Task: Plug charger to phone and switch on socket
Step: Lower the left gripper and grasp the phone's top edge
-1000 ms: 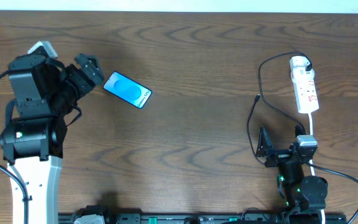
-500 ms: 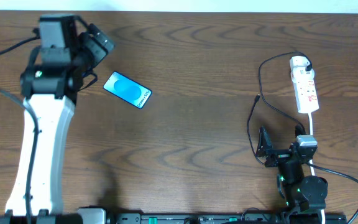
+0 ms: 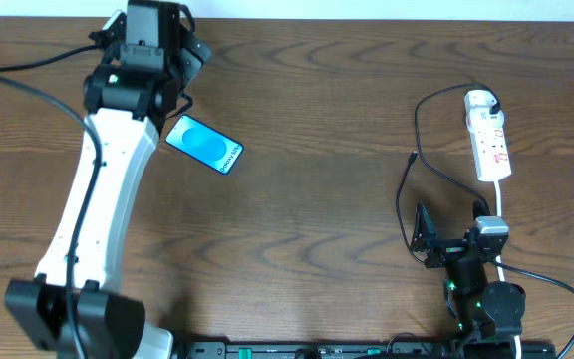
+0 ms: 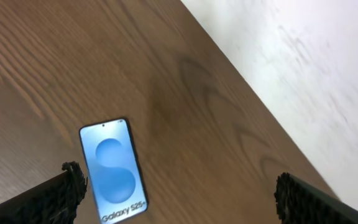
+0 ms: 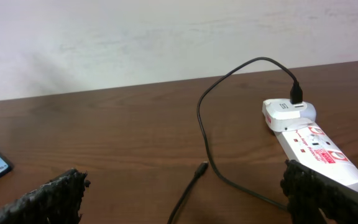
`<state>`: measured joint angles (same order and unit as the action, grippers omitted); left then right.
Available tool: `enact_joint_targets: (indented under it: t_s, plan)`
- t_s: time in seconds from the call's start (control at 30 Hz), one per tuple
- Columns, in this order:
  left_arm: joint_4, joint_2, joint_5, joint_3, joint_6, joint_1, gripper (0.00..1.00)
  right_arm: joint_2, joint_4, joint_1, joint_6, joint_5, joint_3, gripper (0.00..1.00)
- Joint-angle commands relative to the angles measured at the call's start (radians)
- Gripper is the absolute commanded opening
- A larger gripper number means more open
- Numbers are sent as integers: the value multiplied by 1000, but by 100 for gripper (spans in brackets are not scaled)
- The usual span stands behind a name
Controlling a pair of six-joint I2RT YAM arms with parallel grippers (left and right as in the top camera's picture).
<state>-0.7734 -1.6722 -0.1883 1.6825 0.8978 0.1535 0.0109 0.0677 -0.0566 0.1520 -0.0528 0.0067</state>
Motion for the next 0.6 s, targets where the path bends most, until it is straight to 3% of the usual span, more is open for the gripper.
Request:
enact_joint_targets:
  t_s: [0.0, 0.57]
  plan:
    - [-3, -71, -49, 37, 83, 1, 99, -4, 4, -2, 8, -5, -2, 99]
    - [10, -202, -43, 38, 136, 11, 99, -4, 4, -2, 8, -5, -2, 99]
